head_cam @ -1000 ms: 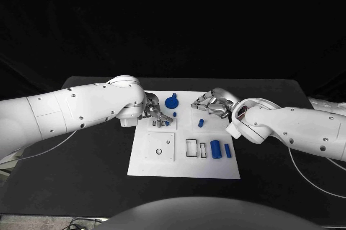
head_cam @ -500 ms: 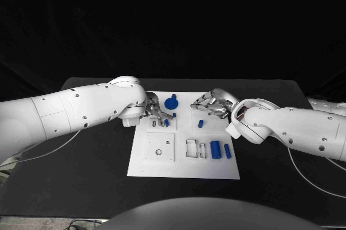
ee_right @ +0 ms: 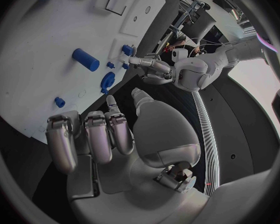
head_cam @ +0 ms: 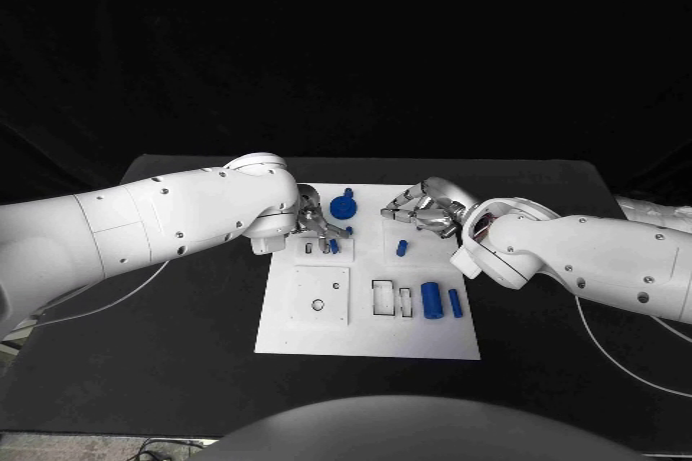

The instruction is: Assemble the parts on the task board

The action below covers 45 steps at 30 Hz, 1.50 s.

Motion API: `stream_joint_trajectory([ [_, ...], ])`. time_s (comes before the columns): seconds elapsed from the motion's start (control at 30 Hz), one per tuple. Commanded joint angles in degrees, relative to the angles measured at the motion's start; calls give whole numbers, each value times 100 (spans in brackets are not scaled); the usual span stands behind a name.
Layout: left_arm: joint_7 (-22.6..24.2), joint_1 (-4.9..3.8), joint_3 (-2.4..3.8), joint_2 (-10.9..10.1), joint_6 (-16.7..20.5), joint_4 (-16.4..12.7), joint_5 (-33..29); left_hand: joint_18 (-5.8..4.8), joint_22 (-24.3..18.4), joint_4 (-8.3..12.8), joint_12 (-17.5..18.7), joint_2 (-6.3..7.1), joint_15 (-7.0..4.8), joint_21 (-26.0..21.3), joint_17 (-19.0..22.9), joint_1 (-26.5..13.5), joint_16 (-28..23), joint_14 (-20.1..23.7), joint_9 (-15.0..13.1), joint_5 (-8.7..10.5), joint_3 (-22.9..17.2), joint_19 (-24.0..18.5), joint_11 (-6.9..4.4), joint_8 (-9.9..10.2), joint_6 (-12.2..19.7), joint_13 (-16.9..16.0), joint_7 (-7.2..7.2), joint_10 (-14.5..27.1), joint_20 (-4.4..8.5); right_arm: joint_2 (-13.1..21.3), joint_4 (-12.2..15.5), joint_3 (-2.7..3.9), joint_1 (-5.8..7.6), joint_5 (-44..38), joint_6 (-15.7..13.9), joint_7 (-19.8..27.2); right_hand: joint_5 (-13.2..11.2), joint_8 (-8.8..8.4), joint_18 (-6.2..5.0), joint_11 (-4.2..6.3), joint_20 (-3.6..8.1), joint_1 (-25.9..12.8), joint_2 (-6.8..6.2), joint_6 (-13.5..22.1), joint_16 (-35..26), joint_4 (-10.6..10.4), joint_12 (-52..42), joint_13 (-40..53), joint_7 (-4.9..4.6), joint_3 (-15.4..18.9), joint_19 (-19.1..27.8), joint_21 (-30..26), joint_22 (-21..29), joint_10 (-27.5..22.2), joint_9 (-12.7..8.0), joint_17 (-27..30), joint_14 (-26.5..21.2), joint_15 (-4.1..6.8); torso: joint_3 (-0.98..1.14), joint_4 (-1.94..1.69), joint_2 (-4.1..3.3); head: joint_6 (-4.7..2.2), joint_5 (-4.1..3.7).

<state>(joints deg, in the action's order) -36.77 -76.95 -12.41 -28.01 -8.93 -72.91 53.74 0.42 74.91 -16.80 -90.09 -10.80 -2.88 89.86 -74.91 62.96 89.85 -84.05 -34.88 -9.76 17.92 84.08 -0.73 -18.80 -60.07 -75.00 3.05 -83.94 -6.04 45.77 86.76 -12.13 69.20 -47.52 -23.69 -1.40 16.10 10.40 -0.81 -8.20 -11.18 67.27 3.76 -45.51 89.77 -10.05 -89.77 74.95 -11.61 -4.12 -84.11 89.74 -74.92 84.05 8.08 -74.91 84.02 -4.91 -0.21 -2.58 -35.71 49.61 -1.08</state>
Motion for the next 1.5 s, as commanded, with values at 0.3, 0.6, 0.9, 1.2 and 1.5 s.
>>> stream_joint_trajectory([
  [0.3, -230, 70, 3, 66, -40, 58, -8, -42, 1509, 20, 9, -2, 51, 14, -1509, 88, 15, -595, -6, 13, 21, 592, 52, 48, 54, -1500, 9, -606, 52, -8, -2, 1, -4, -52, 5, 27, 34, 39, 81, -38, -41, -41, -8, -36, 23, -27, -23, 1505, -83, 0, -589, 26, -1508, 595, 10, -1509, 598, -51, -3, -2, -3, -4, -6],
  [0.6, -190, 84, 3, 85, 28, 58, -3, -42, 1509, 37, 9, 20, 52, 14, -1509, 436, 15, -595, -39, -164, -21, 592, 52, 132, 39, -1500, 5, -606, 71, -8, 6, 1, -4, -55, -8, 21, 34, 39, 81, -38, -41, -41, -8, -36, 23, -27, -23, 1505, -83, 0, -589, 26, -1508, 595, 10, -1509, 598, -51, -3, -2, -7, 4, -9],
  [0.9, -115, 86, 4, 101, 122, 62, -33, -42, 1509, 40, 9, 6, 38, 14, -1509, 704, 15, -595, -68, -266, -95, 592, 36, 175, 9, -1500, -13, -606, 79, -7, 13, 1, -4, -59, -28, 14, 34, 39, 81, -38, -41, -41, -8, -36, 23, -27, -23, 1505, -83, 0, -589, 26, -1508, 595, 10, -1509, 598, -51, -1, 5, -4, 15, -9],
  [1.2, -40, 86, 4, 140, 201, 77, -91, -42, 1509, 25, 9, -3, 26, 14, -1509, 946, 15, -595, -97, -461, -181, 592, 23, 221, -18, -1500, -26, -606, 90, -2, 13, 1, -4, -60, -31, 3, 57, 42, 81, -41, -43, -44, -9, -34, 23, -28, -23, 1505, -87, -1, -589, 26, -1508, 595, 10, -1509, 598, -54, -1, 2, -2, 26, -25],
  [1.5, -20, 86, 4, 148, 189, 90, -125, -42, 1509, 17, 9, -6, 24, 14, -1509, 950, 15, -595, -105, -492, -183, 592, 21, 218, -35, -1500, -29, -606, 91, 0, 9, 1, -4, -62, -28, -1, 57, 42, 81, -41, -43, -44, -9, -34, 23, -28, -23, 1505, -87, -1, -589, 26, -1508, 595, 10, -1509, 598, -54, -3, -5, -1, 27, -28],
])
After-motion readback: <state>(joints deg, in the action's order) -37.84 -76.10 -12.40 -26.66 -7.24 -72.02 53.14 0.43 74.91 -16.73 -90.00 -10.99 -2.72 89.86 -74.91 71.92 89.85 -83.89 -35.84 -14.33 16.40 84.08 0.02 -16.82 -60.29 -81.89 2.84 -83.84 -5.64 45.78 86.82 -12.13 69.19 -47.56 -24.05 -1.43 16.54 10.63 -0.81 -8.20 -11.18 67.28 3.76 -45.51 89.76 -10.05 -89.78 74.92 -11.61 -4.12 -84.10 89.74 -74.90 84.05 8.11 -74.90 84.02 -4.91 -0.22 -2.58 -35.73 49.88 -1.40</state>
